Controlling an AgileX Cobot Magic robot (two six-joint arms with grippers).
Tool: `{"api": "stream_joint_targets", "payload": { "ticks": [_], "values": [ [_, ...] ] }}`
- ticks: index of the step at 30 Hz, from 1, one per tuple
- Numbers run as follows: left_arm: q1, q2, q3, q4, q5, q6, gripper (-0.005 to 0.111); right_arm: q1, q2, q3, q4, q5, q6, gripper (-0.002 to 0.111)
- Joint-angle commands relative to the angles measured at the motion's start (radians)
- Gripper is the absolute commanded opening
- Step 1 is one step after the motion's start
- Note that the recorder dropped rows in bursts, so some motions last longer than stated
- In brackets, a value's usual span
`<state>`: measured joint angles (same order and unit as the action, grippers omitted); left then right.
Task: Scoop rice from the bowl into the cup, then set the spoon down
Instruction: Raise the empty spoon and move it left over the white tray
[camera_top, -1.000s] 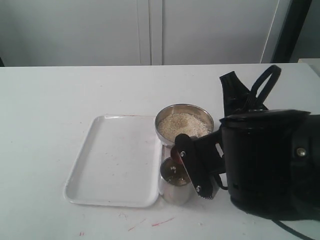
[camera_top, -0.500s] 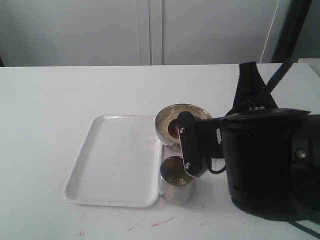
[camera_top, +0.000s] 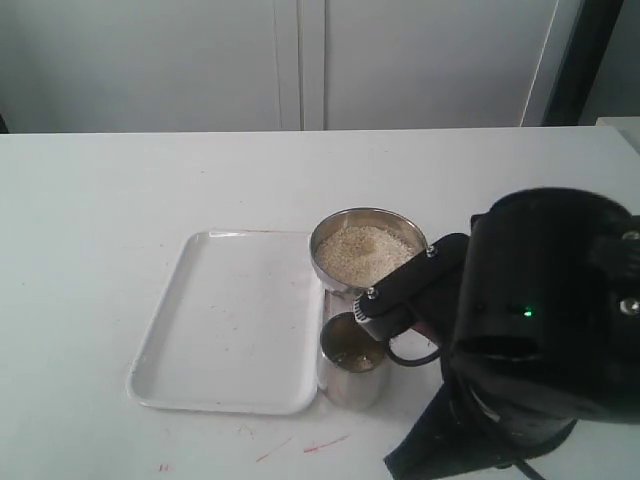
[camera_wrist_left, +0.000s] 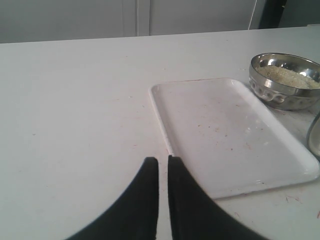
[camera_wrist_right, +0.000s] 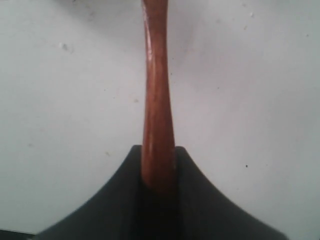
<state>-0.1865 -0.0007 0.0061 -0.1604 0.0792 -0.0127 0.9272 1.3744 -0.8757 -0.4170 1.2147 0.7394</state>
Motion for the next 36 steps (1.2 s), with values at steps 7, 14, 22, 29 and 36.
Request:
{"api": "stream_joint_targets", "payload": {
  "ticks": [7,14,22,29,36],
  "values": [
    [-0.001,0.001,-0.006,-0.010,-0.003,-0.006,0.014,0.003,-0.087,-0.172,0.057,0.006,0.010,0.000],
    [-0.001,0.001,-0.006,-0.010,-0.003,-0.006,0.014,0.003,-0.021,-0.403,0.138,0.006,-0.006,0.000],
    [-0.001,0.001,-0.006,-0.010,-0.003,-0.006,0.014,-0.004,0.202,-0.654,0.136,-0.074,0.078,0.000],
    [-0.001,0.001,-0.006,-0.010,-0.003,-0.006,0.014,-0.022,0.384,-0.745,0.112,-0.224,0.220,0.000],
    [-0.001,0.001,-0.006,-0.010,-0.003,-0.006,0.014,-0.022,0.520,-0.751,0.033,-0.287,0.304,0.000]
  ]
}}
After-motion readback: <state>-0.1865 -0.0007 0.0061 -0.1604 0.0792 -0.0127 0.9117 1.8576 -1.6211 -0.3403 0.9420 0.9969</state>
